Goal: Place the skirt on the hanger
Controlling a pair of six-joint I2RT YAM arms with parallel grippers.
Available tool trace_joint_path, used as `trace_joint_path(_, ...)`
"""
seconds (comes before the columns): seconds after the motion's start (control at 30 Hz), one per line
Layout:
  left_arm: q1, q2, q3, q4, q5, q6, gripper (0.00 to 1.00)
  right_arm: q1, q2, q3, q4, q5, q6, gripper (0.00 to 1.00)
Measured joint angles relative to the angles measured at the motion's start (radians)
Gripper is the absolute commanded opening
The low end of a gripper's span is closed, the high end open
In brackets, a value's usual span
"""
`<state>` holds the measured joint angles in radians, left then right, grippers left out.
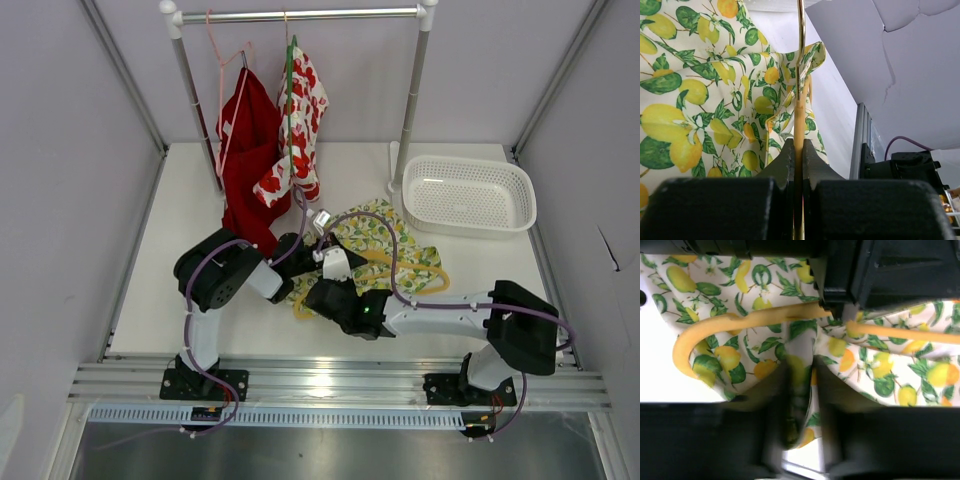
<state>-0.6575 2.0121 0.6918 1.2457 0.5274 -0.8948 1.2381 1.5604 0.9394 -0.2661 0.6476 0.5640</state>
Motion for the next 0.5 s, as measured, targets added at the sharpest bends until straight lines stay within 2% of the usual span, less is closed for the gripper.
trace_joint_path(0.1, 0.0, 0.0, 0.003, 0.0, -0.014, 0.008, 0.0, 0.04, -0.012, 0.0, -0.037, 0.05, 0.038, 0.14)
trace_joint_path(0.5, 0.0, 0.003, 0.044, -0.001, -0.089, 0.032, 0.0, 0.262, -0.134, -0.032, -0.274, 0.196, 0.328, 0.11)
